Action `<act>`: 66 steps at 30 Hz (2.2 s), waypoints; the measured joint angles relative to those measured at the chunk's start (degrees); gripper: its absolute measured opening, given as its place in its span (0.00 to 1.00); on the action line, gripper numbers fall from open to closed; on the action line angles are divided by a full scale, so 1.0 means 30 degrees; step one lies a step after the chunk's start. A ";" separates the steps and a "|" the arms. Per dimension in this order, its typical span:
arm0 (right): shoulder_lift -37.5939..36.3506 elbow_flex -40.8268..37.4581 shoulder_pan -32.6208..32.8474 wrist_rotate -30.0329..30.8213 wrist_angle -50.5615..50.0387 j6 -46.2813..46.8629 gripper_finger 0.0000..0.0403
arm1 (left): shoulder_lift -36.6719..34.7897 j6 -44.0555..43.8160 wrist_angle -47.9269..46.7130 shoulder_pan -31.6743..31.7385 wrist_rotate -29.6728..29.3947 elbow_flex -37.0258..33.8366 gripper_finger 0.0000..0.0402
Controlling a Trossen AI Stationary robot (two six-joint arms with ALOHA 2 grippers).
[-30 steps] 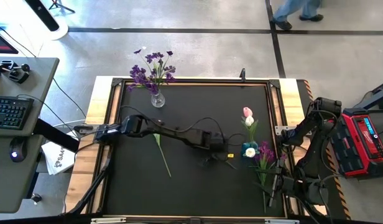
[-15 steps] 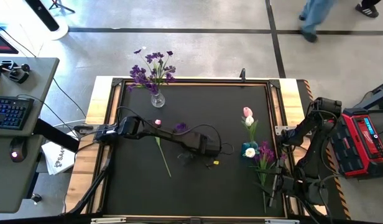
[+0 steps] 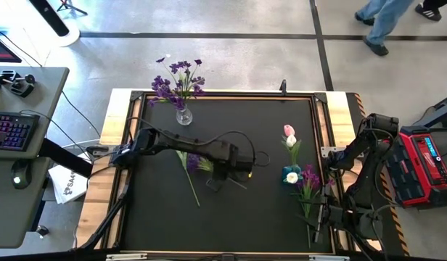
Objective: Sort flowers into vase by color
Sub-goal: Put the violet flowers into the transparent white vase
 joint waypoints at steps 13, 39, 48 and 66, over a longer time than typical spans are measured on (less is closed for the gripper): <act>0.0007 0.0000 0.0000 -0.0037 -0.0451 -0.0044 0.48 | -0.0122 -0.7176 -0.3287 -0.0752 -0.2285 0.0000 0.41; 0.0020 0.0000 -0.0421 -0.1703 -0.1365 0.0155 0.48 | -0.1005 -0.7023 0.2035 -0.2011 -0.4537 -0.7401 0.11; 0.0015 0.0000 -0.1255 -0.1760 -0.0586 0.0124 0.48 | -0.1865 -0.2129 0.4966 -0.0355 -1.5429 -0.7431 0.00; 0.0015 0.0000 -0.1260 -0.1909 -0.0522 -0.0434 0.48 | -0.6273 -1.5808 1.3170 0.2017 -0.4532 -1.1366 0.13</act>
